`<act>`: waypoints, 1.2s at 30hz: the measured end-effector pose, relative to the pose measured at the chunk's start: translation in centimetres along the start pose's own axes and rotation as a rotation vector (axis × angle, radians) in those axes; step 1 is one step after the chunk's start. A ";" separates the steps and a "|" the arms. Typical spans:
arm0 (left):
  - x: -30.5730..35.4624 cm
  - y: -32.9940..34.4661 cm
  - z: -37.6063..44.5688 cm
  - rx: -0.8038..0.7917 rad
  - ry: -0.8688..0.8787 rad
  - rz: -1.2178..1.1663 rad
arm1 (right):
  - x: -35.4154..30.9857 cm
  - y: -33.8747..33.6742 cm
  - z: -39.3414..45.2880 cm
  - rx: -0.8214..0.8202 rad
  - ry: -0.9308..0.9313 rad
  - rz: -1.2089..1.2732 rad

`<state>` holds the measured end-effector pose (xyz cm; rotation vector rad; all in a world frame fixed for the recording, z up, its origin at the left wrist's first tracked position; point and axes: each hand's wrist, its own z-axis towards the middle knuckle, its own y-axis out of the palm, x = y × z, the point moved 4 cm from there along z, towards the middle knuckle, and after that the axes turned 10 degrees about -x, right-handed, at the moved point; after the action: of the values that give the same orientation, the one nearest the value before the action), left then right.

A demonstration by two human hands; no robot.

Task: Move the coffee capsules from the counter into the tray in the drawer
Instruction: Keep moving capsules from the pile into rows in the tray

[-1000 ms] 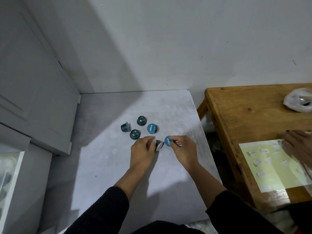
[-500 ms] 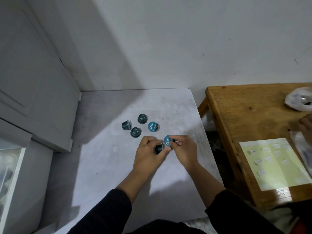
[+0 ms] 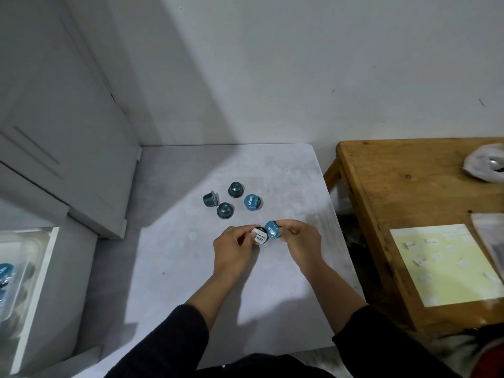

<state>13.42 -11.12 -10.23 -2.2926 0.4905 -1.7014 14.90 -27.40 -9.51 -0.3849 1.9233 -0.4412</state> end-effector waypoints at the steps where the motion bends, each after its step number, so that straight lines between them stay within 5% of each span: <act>1: 0.0 -0.3 -0.1 0.010 -0.023 -0.047 | -0.2 0.1 0.0 -0.007 -0.015 -0.007; 5: 0.7 -2.3 -0.6 0.024 -0.028 -0.193 | -2.0 0.2 -0.1 0.006 -0.133 -0.060; 9: 2.7 -6.6 -2.0 -0.018 0.015 -0.320 | -5.3 1.0 -0.4 -0.059 -0.087 0.318; 20: 3.7 -24.0 -10.7 -0.088 0.016 -0.337 | -18.6 8.4 -8.2 -0.502 -0.278 0.419; 29: -5.8 -40.8 -14.9 -0.024 -0.076 -0.087 | -24.4 21.6 -16.1 -0.708 -0.323 0.283; 36: -14.1 -51.7 -13.8 0.136 -0.140 -0.100 | -28.0 35.1 -18.5 -0.694 -0.159 0.274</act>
<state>2.83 41.85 1.49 -2.3506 0.2284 -1.5504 5.99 18.67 3.06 -0.5678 1.8921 0.4438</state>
